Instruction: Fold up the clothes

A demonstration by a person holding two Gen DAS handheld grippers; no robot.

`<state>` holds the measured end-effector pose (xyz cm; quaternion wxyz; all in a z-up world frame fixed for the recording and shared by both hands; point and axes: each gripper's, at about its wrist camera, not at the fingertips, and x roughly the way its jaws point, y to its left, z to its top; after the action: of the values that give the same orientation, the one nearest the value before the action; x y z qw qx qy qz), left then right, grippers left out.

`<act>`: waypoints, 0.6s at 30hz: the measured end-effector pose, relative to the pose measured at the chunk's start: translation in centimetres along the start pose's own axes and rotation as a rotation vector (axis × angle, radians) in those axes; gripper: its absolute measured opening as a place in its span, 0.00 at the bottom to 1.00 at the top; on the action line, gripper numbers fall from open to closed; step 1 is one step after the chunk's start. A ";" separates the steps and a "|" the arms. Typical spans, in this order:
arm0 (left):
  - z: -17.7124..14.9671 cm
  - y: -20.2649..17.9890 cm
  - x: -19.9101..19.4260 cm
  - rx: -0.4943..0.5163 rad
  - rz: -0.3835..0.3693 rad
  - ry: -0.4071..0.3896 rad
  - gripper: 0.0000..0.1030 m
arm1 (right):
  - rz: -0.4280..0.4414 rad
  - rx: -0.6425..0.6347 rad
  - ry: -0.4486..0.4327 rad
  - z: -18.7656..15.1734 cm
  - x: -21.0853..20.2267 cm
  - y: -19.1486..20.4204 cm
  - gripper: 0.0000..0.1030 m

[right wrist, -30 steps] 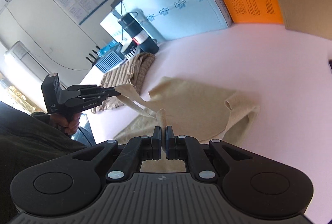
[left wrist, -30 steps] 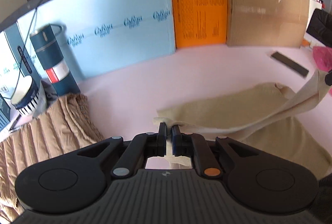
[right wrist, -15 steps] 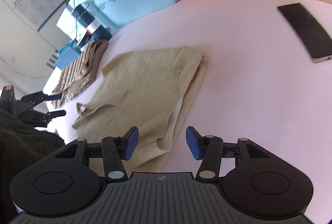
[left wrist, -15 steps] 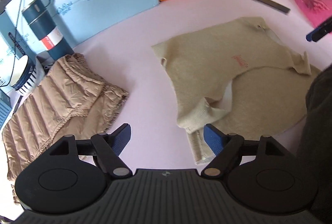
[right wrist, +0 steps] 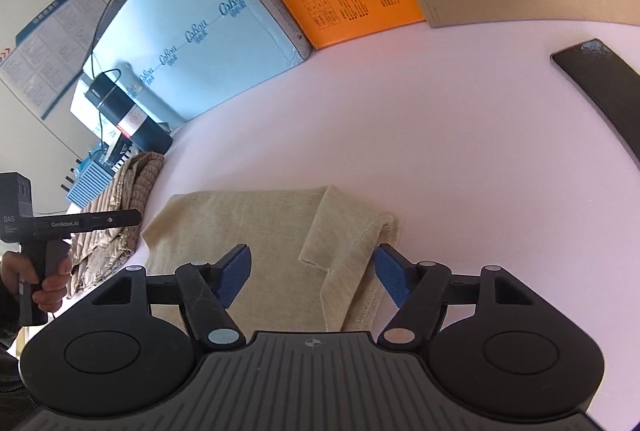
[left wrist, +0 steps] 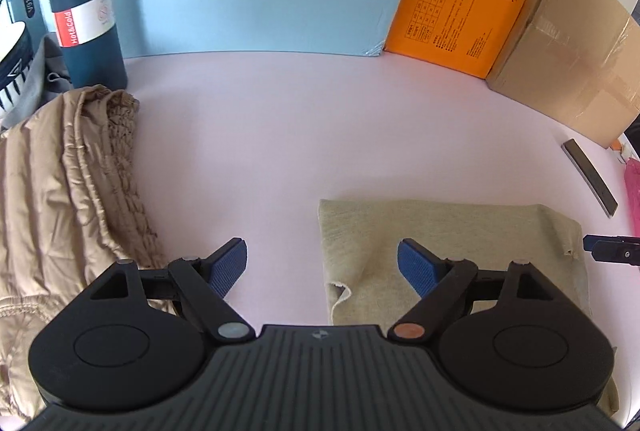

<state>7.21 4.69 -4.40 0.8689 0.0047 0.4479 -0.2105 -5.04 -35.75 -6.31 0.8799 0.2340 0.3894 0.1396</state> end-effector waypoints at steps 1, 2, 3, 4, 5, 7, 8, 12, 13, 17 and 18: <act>0.1 -0.2 0.6 0.014 -0.008 0.005 0.79 | -0.006 0.009 0.000 0.0 0.3 -0.2 0.62; 0.3 -0.3 1.1 0.028 -0.013 0.009 0.79 | -0.008 0.021 -0.001 0.1 0.6 -0.4 0.62; 0.4 -0.5 1.7 0.039 -0.018 0.013 0.79 | -0.010 0.037 -0.002 0.1 0.8 -0.7 0.62; 0.6 -0.7 2.2 0.049 -0.023 0.017 0.79 | -0.014 0.049 -0.004 0.2 1.1 -1.0 0.61; 0.7 -0.8 2.8 0.059 -0.027 0.020 0.79 | -0.018 0.056 -0.005 0.2 1.3 -1.2 0.57; 0.9 -1.1 3.8 0.071 -0.049 0.018 0.71 | -0.029 0.056 -0.007 0.6 1.8 -1.4 0.42; 1.0 -1.3 4.2 0.075 -0.061 0.018 0.57 | -0.040 0.051 -0.008 0.8 2.0 -1.5 0.19; 2.2 -1.1 6.1 0.044 -0.048 0.036 0.14 | -0.056 0.024 0.013 1.7 2.6 -1.8 0.05; 2.7 -0.8 6.4 0.029 -0.050 0.032 0.14 | -0.057 0.014 0.011 1.9 2.6 -1.8 0.05; 5.5 0.1 7.2 0.020 -0.042 -0.020 0.11 | -0.045 0.009 -0.028 3.4 2.5 -2.2 0.04; 6.3 0.5 7.5 0.019 -0.034 -0.027 0.11 | -0.045 0.011 -0.039 3.8 2.6 -2.4 0.04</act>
<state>16.14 1.16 -6.55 0.8712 0.0026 0.4341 -0.2294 -0.37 -37.87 -6.93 0.8889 0.2327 0.3779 0.1132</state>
